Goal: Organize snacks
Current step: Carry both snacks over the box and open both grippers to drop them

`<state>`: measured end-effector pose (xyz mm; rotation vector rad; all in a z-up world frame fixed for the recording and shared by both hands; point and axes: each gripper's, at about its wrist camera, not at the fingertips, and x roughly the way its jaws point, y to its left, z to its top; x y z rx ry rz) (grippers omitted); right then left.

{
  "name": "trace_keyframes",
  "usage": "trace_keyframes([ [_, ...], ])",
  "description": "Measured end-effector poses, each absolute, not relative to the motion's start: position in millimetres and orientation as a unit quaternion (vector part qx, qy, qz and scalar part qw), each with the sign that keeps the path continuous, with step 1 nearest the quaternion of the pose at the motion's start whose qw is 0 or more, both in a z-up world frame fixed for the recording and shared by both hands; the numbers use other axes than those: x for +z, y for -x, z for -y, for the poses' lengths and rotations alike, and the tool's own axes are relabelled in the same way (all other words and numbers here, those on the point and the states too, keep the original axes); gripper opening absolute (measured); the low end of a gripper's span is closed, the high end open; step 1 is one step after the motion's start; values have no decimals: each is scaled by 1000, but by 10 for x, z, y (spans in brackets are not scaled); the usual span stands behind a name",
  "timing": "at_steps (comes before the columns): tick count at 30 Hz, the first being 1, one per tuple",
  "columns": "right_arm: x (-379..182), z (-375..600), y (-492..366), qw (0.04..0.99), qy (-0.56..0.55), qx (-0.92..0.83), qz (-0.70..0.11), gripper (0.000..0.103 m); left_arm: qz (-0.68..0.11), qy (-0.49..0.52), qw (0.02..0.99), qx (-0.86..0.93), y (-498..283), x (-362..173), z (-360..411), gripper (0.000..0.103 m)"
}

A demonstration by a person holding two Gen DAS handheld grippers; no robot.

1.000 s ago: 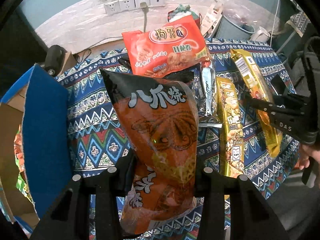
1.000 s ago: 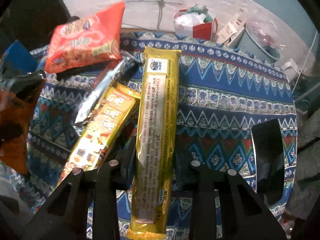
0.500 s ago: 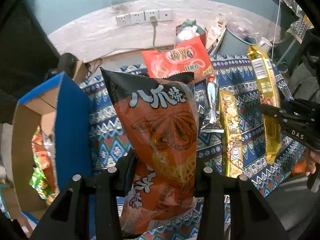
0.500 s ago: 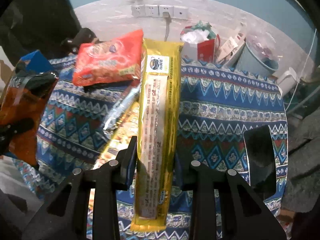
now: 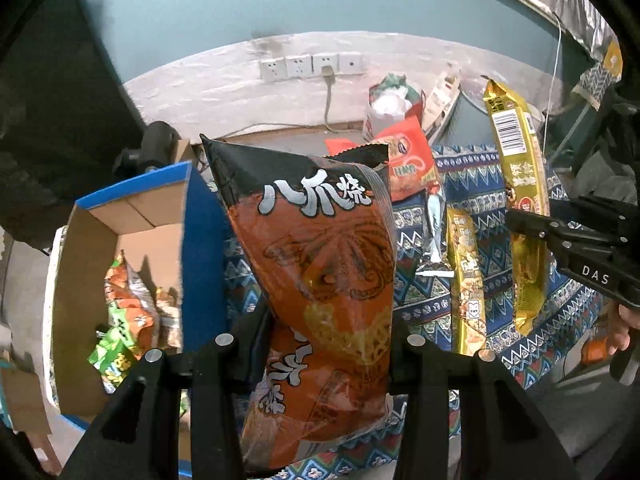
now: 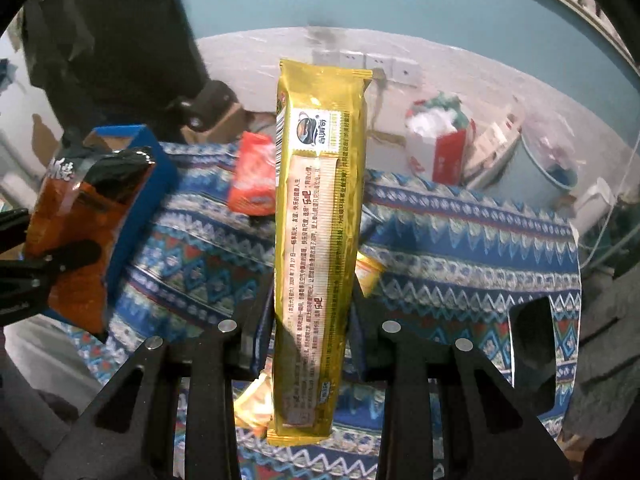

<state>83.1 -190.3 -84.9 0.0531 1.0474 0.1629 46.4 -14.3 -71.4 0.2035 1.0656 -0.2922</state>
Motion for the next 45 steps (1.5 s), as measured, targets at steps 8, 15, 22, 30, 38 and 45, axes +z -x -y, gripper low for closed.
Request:
trace_keyframes([
  [8, -655, 1486, -931, 867, -16, 110, -485, 30, -486, -86, 862, -116, -427, -570, -205, 44],
  [15, -559, 1141, -1032, 867, -8, 132, -480, 30, -472, -75, 874, -90, -383, -480, -547, 44],
  [22, -472, 773, -1130, 866, -2, 159, -473, 30, -465, -57, 881, -64, -360, -424, -915, 44],
  [30, -376, 299, -1298, 863, 4, 194, -467, 30, -461, -36, 886, -27, -351, -413, -1361, 44],
  [38, -330, -185, -1444, 852, 7, 225, -472, 30, -467, -20, 884, 1, -395, -531, -1735, 44],
  [45, -379, -588, -1569, 843, 3, 245, -479, 30, -478, -9, 878, 26, -461, -643, -1996, 44],
])
